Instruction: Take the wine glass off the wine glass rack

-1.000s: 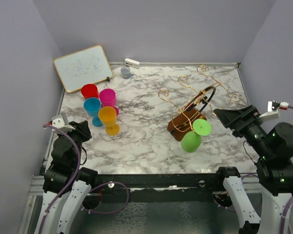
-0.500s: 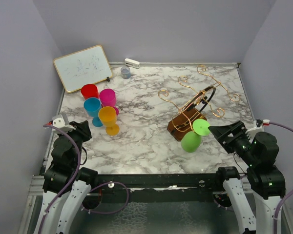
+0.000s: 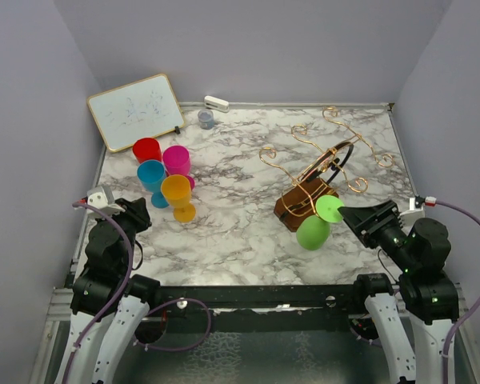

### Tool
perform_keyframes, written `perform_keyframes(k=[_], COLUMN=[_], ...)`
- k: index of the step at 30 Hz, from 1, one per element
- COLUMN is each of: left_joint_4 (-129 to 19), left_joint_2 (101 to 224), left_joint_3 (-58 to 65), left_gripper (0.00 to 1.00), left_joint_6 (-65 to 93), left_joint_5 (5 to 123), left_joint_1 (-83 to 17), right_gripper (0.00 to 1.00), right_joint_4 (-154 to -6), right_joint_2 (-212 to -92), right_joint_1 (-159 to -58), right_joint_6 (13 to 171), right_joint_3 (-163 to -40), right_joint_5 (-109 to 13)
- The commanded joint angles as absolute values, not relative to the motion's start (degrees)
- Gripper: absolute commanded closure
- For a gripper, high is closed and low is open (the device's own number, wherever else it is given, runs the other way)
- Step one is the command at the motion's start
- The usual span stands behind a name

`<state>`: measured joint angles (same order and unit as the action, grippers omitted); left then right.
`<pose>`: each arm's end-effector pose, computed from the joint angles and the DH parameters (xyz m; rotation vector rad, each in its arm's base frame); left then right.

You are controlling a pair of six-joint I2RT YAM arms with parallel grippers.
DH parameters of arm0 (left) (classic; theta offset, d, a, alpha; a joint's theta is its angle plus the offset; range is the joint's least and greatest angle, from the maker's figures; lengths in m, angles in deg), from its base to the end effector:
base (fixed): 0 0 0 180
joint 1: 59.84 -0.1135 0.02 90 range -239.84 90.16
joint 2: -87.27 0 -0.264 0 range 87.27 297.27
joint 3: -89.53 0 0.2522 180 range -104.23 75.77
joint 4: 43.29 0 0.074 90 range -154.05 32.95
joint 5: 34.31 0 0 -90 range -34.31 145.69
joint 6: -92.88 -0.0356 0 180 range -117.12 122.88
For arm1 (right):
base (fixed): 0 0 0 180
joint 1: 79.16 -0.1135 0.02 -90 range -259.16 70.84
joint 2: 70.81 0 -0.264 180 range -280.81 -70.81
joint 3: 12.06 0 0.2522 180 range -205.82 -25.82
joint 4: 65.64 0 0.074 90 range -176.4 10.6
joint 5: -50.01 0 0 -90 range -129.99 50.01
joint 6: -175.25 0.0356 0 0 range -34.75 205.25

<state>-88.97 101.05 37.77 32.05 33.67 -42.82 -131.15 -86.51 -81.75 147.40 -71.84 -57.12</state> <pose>0.0693 -0.0073 0.3172 -0.4615 1.6391 -0.2750 0.0471 0.0126 0.3209 0.8406 1.8953 1.0152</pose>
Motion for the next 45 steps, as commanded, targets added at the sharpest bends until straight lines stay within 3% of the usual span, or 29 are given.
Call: perform_keyframes(k=[1, 7, 16, 24, 28, 45], left_joint_4=[-88.8, -88.7, -88.7, -88.7, -88.6, -88.6], left_joint_2=[101.5, 101.5, 101.6, 102.1, 102.2, 102.3], left_joint_3=[36.9, 36.9, 36.9, 36.9, 36.9, 36.9], left_gripper=[0.78, 0.78, 0.78, 0.78, 0.78, 0.78], left_joint_6=[31.7, 31.7, 31.8, 31.7, 31.8, 31.6], left_joint_5=[34.9, 34.9, 34.9, 34.9, 34.9, 35.1], left_joint_1=[-42.5, -42.4, -42.4, -42.4, -42.4, -42.4], right_gripper=[0.52, 0.58, 0.79, 0.79, 0.98, 0.99], right_joint_4=[-124.6, -122.9, -122.8, -120.8, -120.6, -123.6], right_joint_2=[-87.5, -88.5, -88.0, -87.4, -87.0, -84.2], right_joint_1=[-82.1, -82.1, -82.1, -82.1, -82.1, -82.1], right_joint_6=[148.6, 148.8, 149.3, 150.6, 150.6, 154.2], right_joint_3=[-70.2, -70.2, -71.0, -68.1, -68.5, -72.0], right_joint_5=[-60.7, -61.5, -61.6, -62.7, -62.3, -63.8])
